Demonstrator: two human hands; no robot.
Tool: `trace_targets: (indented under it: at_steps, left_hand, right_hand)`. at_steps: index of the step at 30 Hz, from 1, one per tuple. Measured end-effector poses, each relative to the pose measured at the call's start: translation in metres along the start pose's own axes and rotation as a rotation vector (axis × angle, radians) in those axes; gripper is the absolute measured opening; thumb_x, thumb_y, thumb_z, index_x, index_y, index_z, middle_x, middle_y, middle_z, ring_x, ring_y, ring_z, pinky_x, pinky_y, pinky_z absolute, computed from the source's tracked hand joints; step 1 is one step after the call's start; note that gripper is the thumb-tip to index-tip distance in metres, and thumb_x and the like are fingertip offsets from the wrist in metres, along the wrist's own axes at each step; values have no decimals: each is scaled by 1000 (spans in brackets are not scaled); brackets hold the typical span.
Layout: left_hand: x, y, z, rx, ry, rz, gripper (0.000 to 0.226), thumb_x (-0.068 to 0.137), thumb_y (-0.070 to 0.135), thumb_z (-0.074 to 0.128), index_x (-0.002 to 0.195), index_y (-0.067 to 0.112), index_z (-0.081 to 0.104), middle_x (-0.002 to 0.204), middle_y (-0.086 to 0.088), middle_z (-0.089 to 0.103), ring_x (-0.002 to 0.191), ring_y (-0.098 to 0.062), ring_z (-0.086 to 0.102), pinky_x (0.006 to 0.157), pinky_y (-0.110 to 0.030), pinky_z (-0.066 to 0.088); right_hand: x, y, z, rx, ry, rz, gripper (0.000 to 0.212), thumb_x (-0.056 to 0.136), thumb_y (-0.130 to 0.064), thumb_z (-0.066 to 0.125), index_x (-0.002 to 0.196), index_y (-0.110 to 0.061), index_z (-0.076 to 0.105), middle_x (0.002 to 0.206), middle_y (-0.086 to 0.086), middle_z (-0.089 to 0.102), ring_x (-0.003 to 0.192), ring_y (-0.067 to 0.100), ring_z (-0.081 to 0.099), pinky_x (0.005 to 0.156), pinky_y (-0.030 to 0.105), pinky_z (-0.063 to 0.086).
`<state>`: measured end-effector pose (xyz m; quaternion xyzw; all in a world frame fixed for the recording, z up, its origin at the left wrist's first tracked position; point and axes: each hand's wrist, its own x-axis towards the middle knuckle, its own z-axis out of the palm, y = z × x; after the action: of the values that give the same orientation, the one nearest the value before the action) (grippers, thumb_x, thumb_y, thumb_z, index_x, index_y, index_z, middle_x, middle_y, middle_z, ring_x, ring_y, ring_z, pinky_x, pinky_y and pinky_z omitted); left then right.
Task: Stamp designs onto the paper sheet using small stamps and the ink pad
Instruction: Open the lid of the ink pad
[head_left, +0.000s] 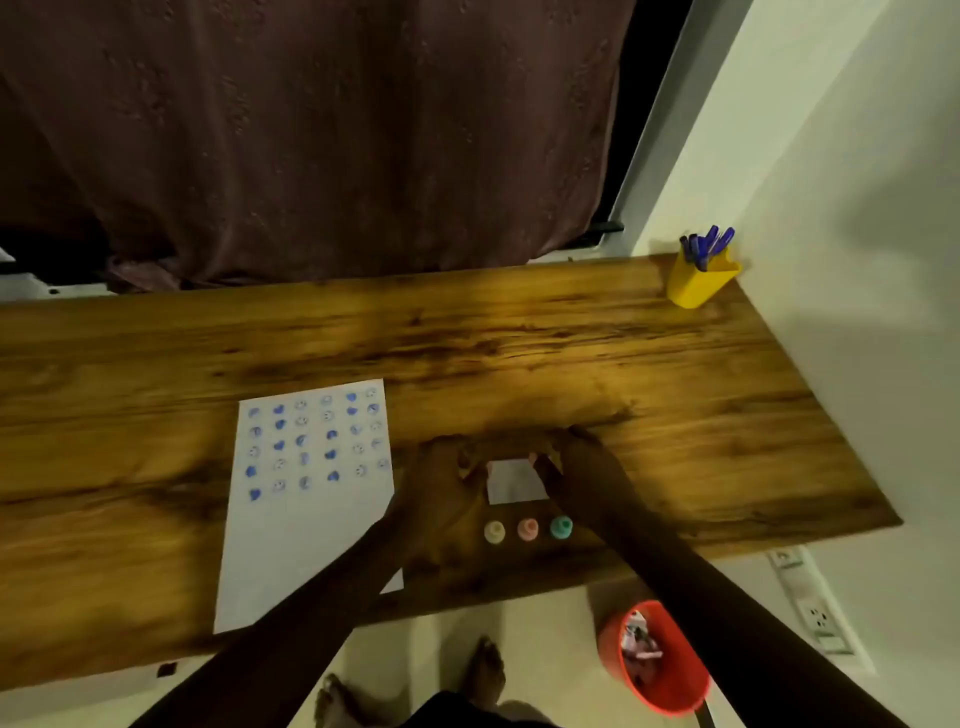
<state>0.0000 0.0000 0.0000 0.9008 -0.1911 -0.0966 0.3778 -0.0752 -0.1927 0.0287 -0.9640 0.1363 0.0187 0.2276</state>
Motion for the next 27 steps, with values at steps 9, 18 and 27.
trace_targets:
  at_steps: [9, 18, 27]
  left_hand:
    - [11, 11, 12, -41, -171, -188, 24, 87, 26, 79, 102, 9, 70, 97, -4, 73, 92, -24, 72, 82, -37, 58]
    - [15, 17, 15, -35, -182, -251, 16, 82, 18, 83, 88, 18, 68, 85, 6, 69, 84, -19, 72, 66, -25, 53]
    - [24, 11, -10, -29, -101, -232, 22, 83, 20, 82, 102, 11, 76, 103, -8, 78, 91, -21, 73, 72, -24, 54]
  right_hand:
    - [1, 12, 4, 53, -156, 129, 31, 98, -41, 55, 113, -15, 63, 116, 7, 68, 107, 24, 63, 90, 36, 52]
    - [3, 5, 2, 123, -175, 186, 29, 97, -29, 61, 119, -10, 63, 116, 8, 69, 108, 25, 65, 93, 37, 53]
    - [14, -25, -9, 127, -122, 218, 24, 94, -20, 66, 113, -5, 66, 112, 13, 71, 104, 30, 67, 87, 37, 54]
